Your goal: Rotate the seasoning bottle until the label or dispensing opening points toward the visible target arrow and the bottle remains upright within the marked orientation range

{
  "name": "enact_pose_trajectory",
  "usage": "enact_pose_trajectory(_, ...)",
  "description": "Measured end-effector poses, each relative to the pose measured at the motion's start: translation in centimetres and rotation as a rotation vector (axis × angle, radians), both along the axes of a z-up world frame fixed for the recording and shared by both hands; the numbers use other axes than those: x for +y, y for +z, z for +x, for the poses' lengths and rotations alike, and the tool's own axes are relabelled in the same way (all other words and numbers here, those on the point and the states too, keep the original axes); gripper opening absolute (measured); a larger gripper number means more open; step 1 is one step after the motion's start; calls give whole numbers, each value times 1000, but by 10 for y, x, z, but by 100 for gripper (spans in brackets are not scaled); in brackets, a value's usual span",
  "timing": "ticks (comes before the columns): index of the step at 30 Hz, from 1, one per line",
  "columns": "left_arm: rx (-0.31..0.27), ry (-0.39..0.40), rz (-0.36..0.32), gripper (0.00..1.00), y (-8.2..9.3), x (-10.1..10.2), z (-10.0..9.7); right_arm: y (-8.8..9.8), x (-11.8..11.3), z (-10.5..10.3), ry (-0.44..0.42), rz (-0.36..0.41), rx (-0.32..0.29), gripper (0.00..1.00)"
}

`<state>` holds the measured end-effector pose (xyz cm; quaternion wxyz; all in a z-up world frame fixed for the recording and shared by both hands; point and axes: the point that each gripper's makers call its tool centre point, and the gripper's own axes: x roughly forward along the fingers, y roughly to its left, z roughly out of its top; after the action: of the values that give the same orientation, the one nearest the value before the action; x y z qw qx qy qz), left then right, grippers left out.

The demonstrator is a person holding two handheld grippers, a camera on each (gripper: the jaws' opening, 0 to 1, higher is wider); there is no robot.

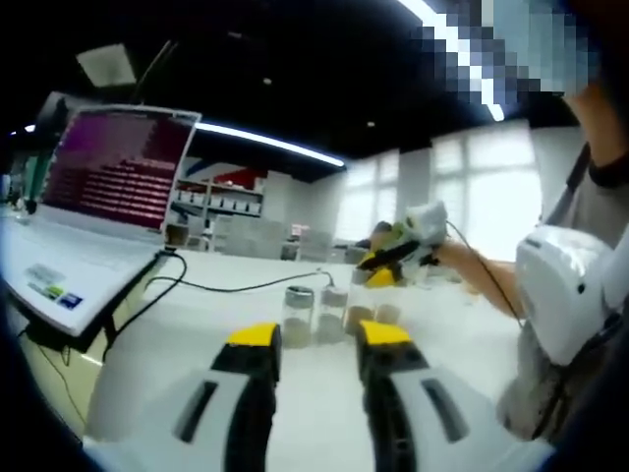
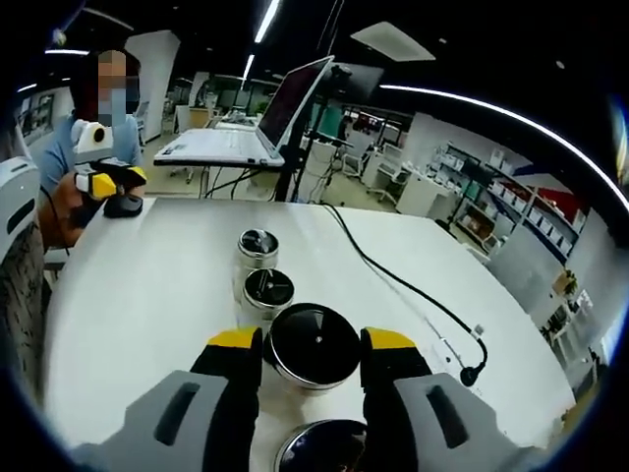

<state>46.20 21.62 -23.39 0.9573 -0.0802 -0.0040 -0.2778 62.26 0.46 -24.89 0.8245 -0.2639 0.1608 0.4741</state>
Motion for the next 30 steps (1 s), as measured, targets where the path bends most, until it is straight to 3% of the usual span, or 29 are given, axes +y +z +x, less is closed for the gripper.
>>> enact_pose_trajectory(5, -25, 0, -6, 32, 8, 2, 1, 1, 0, 3, -38, 37, 10, 39)
enact_pose_trajectory(13, 27, -2, 6, 32, -10, 1, 1, 3, -1, 2, -54, 66, 17, 38)
enact_pose_trajectory(30, 21, -14, 2, 32, -8, -5, -1, 10, 2, -13, -67, 98, 29, 37)
